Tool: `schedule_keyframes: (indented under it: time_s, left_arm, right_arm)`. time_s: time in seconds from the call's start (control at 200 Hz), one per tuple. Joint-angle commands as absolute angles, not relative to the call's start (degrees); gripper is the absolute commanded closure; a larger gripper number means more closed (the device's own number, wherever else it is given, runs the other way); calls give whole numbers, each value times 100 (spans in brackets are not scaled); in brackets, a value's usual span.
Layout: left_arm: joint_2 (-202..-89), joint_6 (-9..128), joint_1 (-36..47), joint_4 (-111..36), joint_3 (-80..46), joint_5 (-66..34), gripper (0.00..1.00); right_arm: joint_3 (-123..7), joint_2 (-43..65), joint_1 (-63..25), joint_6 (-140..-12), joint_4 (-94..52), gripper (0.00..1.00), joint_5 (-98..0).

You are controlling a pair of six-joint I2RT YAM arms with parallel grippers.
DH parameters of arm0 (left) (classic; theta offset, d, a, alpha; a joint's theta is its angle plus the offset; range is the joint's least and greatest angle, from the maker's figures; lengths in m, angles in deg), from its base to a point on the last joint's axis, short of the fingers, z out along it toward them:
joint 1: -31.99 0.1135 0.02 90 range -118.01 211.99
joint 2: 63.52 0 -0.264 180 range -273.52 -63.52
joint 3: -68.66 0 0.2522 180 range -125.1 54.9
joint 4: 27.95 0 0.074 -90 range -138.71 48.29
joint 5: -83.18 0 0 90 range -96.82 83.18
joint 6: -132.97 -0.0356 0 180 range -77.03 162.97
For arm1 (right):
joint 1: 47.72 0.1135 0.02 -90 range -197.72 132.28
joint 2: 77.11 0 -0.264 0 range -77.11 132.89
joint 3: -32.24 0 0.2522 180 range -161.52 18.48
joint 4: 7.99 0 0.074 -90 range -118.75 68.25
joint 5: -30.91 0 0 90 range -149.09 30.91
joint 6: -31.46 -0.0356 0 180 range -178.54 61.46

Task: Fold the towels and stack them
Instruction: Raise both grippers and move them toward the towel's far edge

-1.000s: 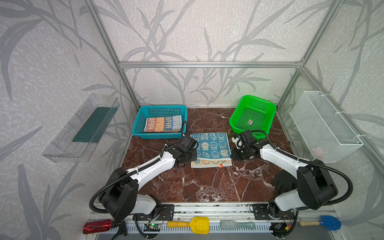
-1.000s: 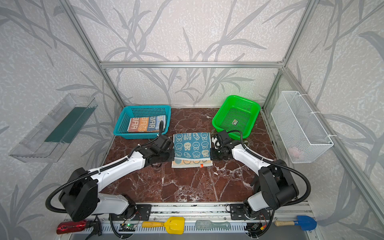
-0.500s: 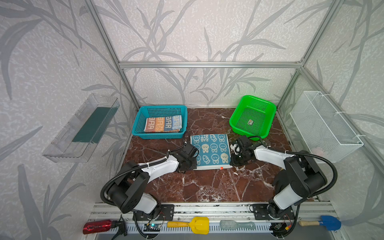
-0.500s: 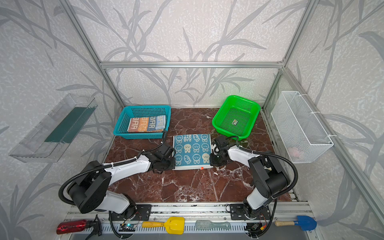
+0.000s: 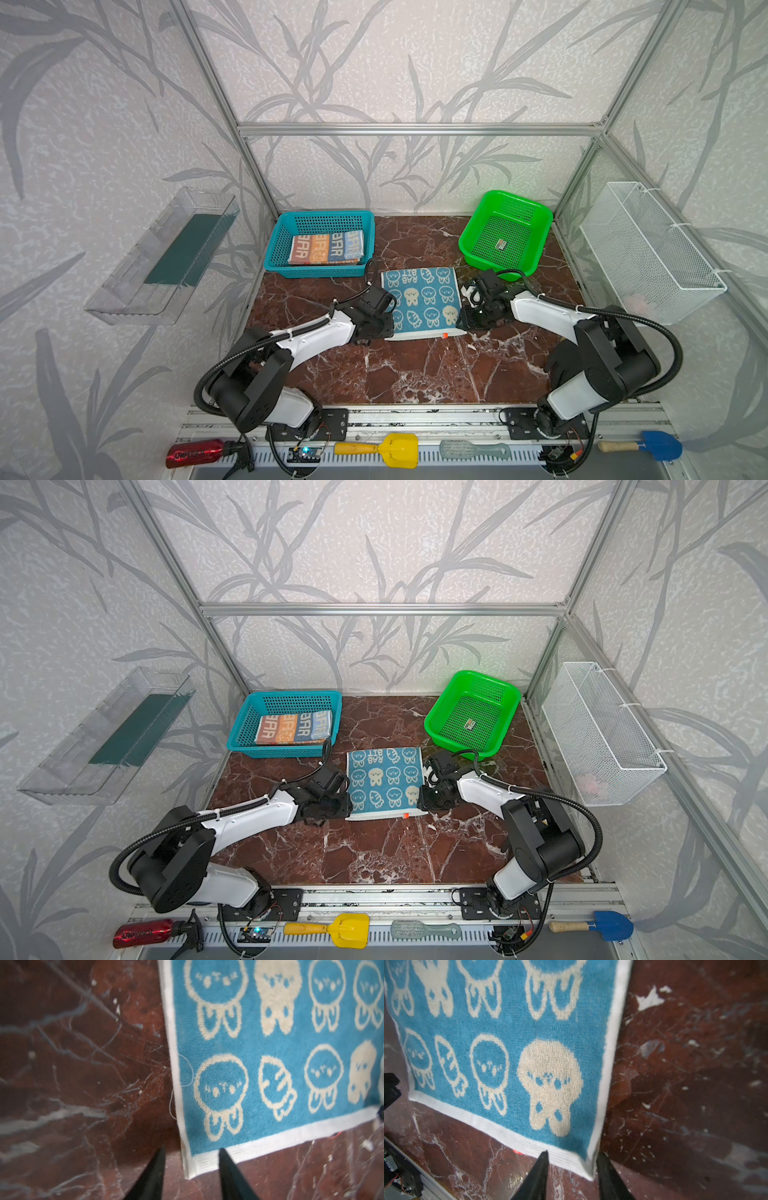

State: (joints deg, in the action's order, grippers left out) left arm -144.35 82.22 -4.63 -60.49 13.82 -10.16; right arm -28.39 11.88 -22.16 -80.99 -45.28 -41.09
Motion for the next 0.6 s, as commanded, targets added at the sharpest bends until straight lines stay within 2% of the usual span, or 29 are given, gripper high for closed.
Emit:
schedule_keyframes:
  time_s: [0.0,0.045,0.11,0.165,0.26,0.445,0.595]
  left_arm:
    - [-14014,8138,-486,-6387,1059,-778,37]
    - [-13879,8031,-485,-6532,886,-649,31]
    - [-13751,7904,-488,-6511,647,-519,18]
    - [-13743,7915,-475,-6265,507,-471,11]
    - [-13996,8199,-366,-5765,288,-661,4]
    - [-15031,9095,-133,-5062,-85,-1329,1]
    - [-15643,9431,-115,-4911,-94,-1469,1]
  right_arm:
    - [-3052,734,-2190,-8022,-4948,47,-4184]
    - [-3148,625,-2187,-8004,-5084,43,-4209]
    - [-3251,408,-2175,-8004,-5167,31,-4218]
    - [-3258,264,-2179,-8114,-4977,22,-4215]
    - [-3276,391,-2205,-8374,-4306,0,-4099]
    - [-3617,1366,-2287,-8874,-3507,1,-3169]
    - [-3355,1644,-2280,-8983,-3127,1,-3077]
